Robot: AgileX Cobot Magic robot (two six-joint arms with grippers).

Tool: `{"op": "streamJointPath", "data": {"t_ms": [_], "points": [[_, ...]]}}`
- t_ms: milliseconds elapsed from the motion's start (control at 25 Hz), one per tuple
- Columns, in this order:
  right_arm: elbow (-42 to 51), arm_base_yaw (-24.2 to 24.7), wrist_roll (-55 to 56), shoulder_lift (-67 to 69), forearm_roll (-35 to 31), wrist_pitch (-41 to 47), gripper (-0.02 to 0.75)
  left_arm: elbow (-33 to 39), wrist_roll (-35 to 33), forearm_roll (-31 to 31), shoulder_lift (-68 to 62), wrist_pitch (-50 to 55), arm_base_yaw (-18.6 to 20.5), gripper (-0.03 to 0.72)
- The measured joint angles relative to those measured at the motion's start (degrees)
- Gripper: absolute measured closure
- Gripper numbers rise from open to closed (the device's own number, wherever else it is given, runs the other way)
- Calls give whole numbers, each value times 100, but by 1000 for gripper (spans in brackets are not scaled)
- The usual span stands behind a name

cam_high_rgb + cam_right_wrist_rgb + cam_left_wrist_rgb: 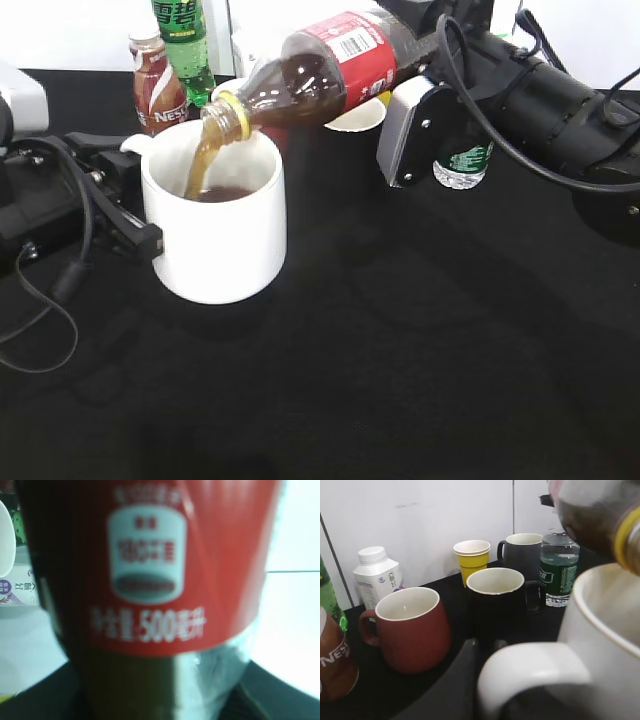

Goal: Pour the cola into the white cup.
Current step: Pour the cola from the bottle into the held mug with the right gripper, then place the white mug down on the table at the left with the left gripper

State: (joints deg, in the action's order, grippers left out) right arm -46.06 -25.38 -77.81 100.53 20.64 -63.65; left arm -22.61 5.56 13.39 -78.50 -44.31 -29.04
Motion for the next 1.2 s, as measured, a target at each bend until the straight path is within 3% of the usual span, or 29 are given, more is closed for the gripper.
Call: {"op": "streamJointPath", "data": {"t_ms": [200, 680, 800, 1000, 1080, 1200], "points": [[0, 0, 15, 0, 0, -21, 363, 0, -3, 0, 0, 5, 0, 634], [-2, 0, 1325, 0, -10, 46, 363, 0, -7, -199, -5, -342, 0, 634], [-2, 0, 2966, 0, -10, 46, 363, 0, -7, -199, -5, -342, 0, 634], [-2, 0, 8078, 0, -98, 93, 363, 0, -28, -533, -5, -385, 0, 634], [-2, 0, 8884, 0, -98, 318, 363, 0, -296, -920, -5, -355, 0, 634], [174, 0, 9010, -46, -117, 347, 363, 0, -727, -1515, -5, -276, 198, 634]]}}
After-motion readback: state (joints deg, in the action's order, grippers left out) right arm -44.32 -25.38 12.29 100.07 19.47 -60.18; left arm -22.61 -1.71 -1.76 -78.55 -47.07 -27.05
